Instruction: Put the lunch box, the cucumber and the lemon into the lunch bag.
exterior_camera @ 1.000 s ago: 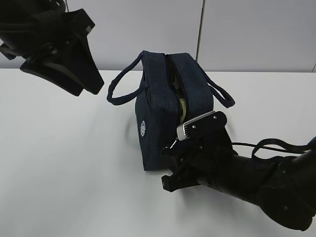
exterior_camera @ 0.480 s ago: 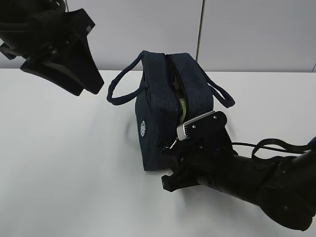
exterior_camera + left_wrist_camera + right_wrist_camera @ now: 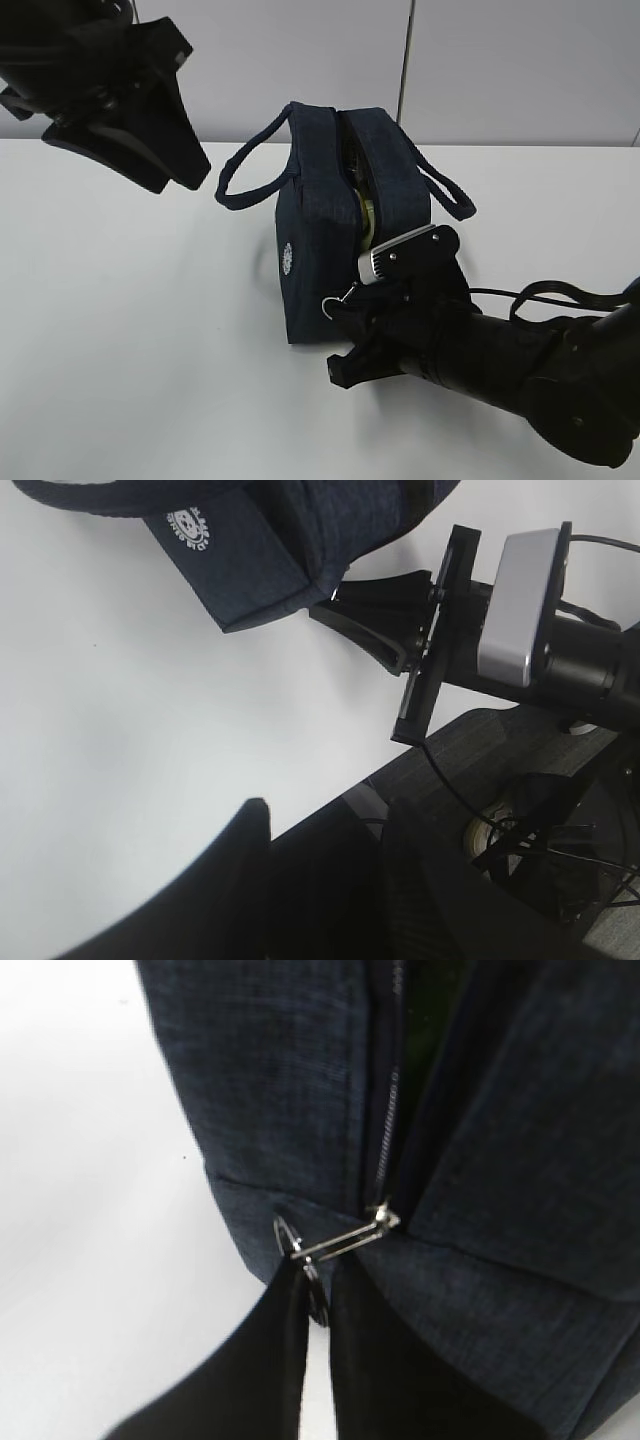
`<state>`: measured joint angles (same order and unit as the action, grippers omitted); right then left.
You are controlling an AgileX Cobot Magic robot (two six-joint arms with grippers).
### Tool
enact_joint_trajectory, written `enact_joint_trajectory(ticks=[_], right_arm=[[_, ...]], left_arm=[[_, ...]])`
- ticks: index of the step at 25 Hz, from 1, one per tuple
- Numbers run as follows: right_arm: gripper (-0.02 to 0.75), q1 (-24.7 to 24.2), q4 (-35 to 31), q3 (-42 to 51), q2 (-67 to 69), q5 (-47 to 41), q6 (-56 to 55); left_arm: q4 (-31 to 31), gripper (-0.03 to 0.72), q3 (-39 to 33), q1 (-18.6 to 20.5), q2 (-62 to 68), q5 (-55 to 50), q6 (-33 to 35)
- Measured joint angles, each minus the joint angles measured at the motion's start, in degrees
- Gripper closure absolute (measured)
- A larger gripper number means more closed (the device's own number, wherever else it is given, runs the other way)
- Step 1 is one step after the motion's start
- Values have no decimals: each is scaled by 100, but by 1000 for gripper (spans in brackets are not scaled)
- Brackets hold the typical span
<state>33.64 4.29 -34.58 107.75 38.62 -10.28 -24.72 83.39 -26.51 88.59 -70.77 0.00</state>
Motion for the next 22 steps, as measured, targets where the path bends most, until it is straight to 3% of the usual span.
enact_joint_trajectory(ticks=[22], right_arm=[[711, 0, 0, 323, -343, -14, 0]], left_arm=[[0, 439, 0, 0, 0, 21, 0]])
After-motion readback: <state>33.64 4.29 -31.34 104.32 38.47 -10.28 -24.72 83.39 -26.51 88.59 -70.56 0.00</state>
